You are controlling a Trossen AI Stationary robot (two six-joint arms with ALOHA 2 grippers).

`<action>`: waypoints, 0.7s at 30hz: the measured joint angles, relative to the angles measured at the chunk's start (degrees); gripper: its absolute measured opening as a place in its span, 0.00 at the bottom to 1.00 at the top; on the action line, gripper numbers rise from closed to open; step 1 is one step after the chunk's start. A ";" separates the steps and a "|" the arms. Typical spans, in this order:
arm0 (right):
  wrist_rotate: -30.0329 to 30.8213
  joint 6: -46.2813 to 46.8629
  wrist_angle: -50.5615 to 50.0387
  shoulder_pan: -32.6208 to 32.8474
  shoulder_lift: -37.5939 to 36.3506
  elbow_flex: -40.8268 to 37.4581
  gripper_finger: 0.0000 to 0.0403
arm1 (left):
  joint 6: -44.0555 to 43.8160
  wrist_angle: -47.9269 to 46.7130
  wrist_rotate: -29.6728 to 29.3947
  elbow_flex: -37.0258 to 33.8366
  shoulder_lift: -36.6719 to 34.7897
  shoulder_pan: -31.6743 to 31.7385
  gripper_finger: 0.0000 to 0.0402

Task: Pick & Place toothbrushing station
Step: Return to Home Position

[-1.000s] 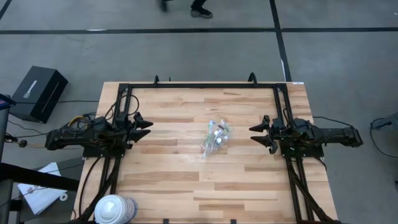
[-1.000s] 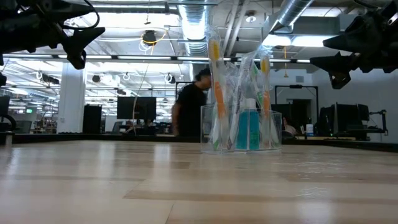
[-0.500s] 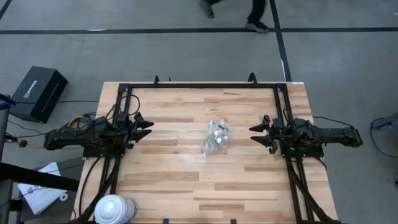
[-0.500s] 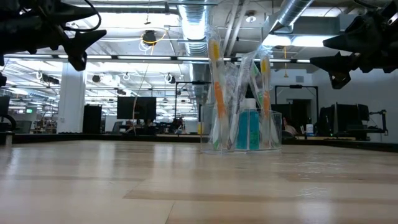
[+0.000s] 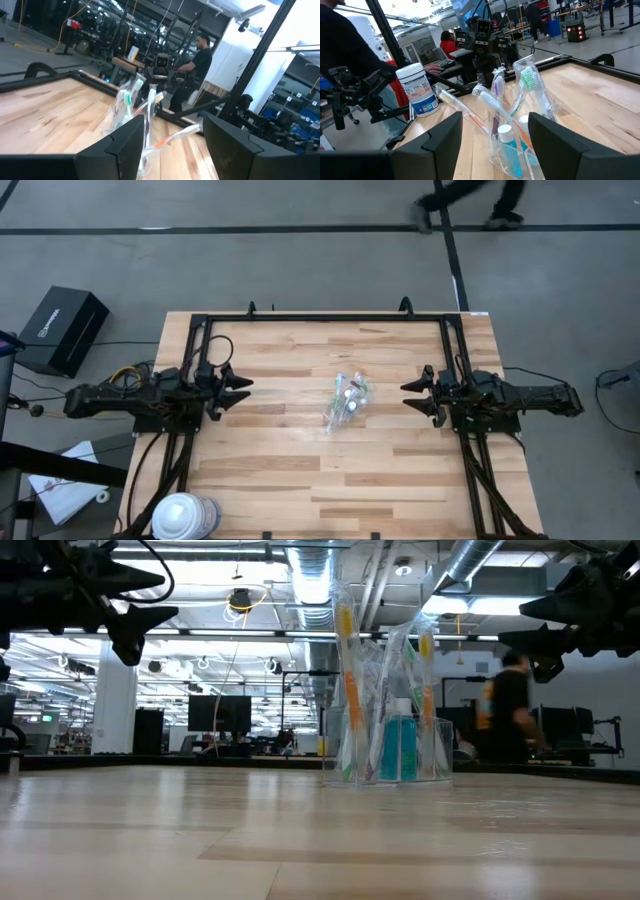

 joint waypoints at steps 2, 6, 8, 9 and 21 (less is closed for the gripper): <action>-0.02 0.00 0.00 0.00 0.00 0.00 0.54 | 0.00 0.02 0.00 0.00 0.79 0.00 0.49; -0.02 0.00 0.00 0.00 0.00 0.00 0.54 | 0.00 0.33 0.00 0.00 2.36 0.00 0.49; -0.02 0.00 0.00 0.00 0.00 0.00 0.54 | 0.00 0.35 0.00 0.00 3.11 0.00 0.49; -0.02 0.00 0.00 0.00 0.00 0.00 0.54 | 0.00 0.37 0.00 0.00 3.52 0.00 0.49; -0.01 0.01 0.00 0.00 0.00 0.00 0.54 | 0.00 0.68 0.00 0.00 6.59 0.00 0.49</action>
